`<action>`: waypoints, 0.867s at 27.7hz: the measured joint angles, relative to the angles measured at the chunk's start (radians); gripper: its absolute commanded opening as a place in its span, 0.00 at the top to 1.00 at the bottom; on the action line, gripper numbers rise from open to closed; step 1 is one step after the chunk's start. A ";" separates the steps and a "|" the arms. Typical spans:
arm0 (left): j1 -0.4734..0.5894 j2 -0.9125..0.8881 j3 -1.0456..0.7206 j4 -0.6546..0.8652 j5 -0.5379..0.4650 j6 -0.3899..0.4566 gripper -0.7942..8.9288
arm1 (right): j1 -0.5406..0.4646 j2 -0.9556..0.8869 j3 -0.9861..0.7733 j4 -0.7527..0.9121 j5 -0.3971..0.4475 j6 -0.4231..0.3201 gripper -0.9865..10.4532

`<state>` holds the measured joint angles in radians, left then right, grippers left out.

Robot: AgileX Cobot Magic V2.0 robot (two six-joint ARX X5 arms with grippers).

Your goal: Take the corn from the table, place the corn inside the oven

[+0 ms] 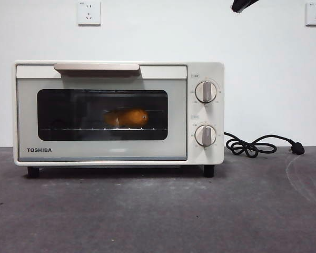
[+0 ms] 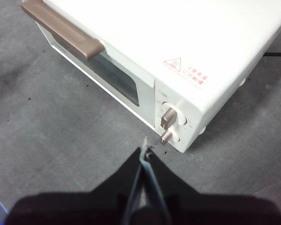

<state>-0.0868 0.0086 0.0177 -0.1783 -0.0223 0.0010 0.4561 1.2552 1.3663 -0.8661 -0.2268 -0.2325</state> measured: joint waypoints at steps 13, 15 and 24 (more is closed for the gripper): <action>0.000 0.016 0.000 0.000 0.000 0.006 0.92 | 0.000 0.000 0.000 0.000 0.000 0.000 0.91; 0.000 0.017 0.000 0.000 0.000 0.006 0.92 | 0.000 0.000 0.000 0.000 0.000 0.000 0.91; 0.000 0.024 0.000 0.000 0.000 0.006 0.92 | 0.000 0.000 0.000 0.000 0.000 0.000 0.91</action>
<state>-0.0868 0.0326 0.0177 -0.1780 -0.0223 0.0074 0.4561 1.2552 1.3663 -0.8661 -0.2268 -0.2325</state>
